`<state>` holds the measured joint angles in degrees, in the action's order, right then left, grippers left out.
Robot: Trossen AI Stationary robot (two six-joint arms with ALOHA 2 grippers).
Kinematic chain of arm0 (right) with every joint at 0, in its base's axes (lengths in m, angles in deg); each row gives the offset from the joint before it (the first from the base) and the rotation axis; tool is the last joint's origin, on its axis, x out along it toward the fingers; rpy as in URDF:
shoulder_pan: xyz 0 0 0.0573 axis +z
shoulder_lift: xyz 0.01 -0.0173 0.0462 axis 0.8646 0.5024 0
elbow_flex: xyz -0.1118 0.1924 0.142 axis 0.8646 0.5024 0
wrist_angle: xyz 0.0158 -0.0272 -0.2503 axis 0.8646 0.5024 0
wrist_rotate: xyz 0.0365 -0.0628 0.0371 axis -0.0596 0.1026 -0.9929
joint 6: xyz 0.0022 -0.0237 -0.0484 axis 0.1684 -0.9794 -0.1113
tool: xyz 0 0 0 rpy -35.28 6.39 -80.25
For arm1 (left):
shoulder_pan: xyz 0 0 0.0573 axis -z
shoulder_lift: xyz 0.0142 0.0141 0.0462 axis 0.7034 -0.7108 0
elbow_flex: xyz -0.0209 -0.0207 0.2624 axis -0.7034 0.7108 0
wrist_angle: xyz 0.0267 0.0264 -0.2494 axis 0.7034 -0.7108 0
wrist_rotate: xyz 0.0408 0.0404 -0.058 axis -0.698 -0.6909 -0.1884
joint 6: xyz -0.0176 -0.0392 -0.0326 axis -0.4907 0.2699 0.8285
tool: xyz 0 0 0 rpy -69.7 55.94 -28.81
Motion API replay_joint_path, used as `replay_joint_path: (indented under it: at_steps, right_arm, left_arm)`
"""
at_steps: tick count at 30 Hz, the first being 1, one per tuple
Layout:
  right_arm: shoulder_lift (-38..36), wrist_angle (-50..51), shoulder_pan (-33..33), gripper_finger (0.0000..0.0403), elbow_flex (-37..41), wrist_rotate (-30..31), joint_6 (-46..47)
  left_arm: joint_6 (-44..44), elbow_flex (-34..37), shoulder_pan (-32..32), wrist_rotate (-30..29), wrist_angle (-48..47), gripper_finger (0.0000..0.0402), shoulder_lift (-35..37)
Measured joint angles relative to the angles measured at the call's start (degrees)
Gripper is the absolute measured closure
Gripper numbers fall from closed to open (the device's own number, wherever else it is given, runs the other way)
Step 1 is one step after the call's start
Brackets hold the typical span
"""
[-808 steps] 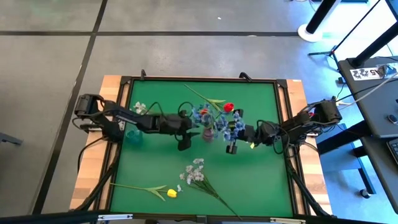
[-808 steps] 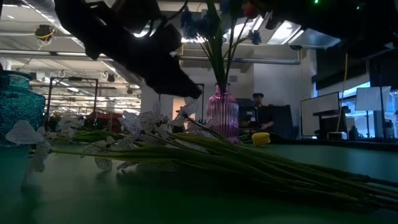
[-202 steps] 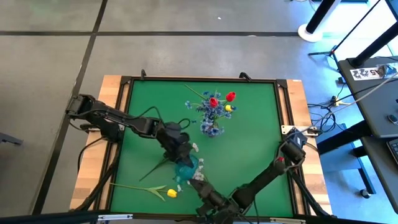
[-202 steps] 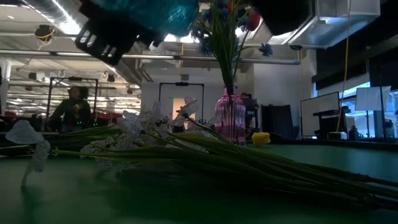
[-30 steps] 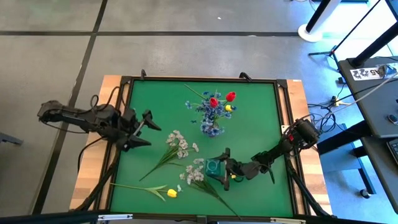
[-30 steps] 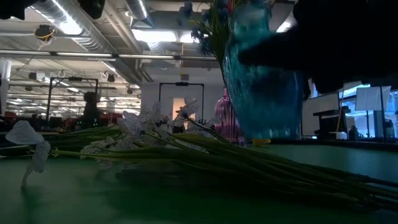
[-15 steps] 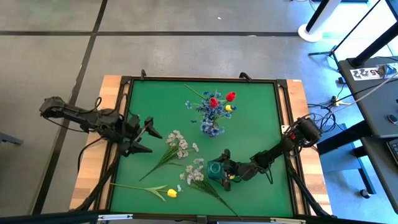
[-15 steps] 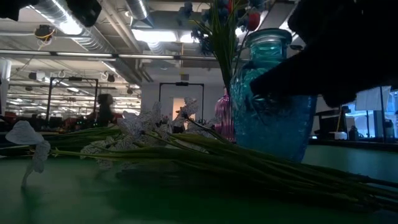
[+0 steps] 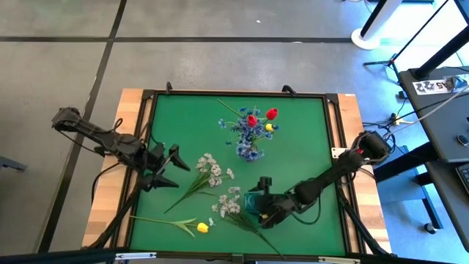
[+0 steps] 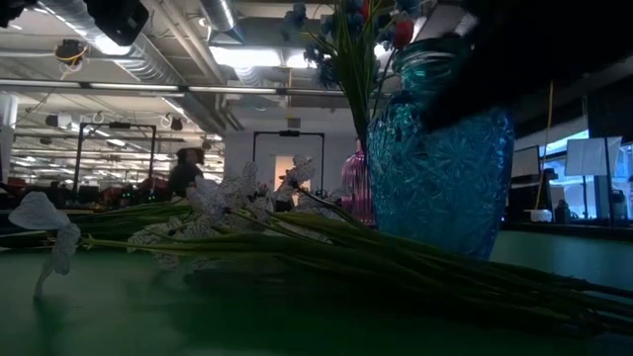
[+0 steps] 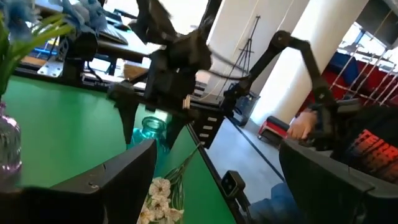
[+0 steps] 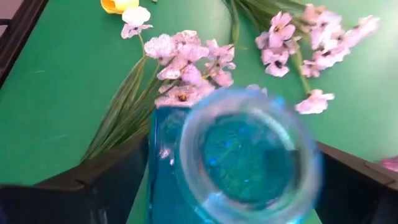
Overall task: Sort flowers into vase by color
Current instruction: Move the blue vase to the bottom of the table, then put the bottom white flowers into the blue vase
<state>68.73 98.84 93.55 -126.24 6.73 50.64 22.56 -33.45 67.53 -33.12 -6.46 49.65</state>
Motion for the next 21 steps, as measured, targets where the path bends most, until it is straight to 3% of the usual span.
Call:
replay_joint_path:
  at_steps: [6,10,15,21]
  right_arm:
    - [0.0,12.7,0.0,0.0017,-10.6,3.0,0.0]
    - [0.0,15.3,0.0,0.0017,-16.3,3.9,1.4]
    - [0.1,15.6,1.3,0.0017,-18.5,1.5,8.9]
    - [5.6,16.2,8.4,0.0041,-18.4,1.9,20.7]
  left_arm:
    - [-0.1,0.0,5.4,-4.6,3.9,0.0068,-6.1]
    - [-1.2,0.0,8.9,-6.4,10.4,0.0068,-12.5]
    - [-1.3,0.0,12.1,-9.2,16.3,0.0068,-20.0]
    - [-0.2,0.0,13.7,-13.2,18.6,0.0068,-25.8]
